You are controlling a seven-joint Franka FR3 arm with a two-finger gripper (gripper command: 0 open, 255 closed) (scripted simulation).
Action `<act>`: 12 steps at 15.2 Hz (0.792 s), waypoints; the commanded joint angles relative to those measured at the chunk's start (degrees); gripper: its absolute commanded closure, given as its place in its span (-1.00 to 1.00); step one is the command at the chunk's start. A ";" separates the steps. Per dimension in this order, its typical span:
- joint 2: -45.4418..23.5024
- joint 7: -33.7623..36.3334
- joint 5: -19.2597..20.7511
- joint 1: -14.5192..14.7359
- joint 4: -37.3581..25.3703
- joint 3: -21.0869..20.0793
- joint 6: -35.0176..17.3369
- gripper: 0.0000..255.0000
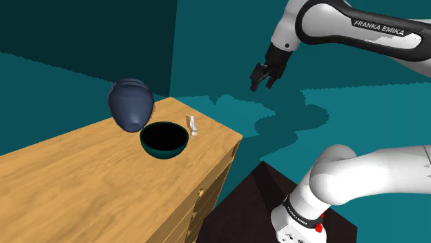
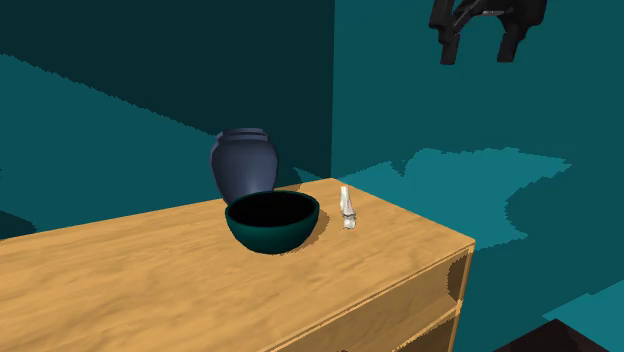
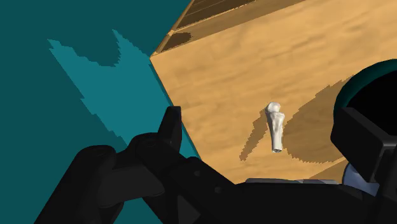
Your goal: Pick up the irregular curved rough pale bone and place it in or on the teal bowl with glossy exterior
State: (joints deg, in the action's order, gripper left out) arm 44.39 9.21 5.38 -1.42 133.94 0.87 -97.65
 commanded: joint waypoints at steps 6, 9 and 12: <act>-5.68 2.47 -0.31 0.32 4.13 -1.15 -10.16 -1.00; -10.08 3.98 -0.32 0.45 5.60 -1.87 -16.24 -1.00; -15.14 5.54 -0.16 0.49 6.30 -2.63 -22.21 -1.00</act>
State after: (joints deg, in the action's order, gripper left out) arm 31.48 14.16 5.16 -0.94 140.42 -1.46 -117.59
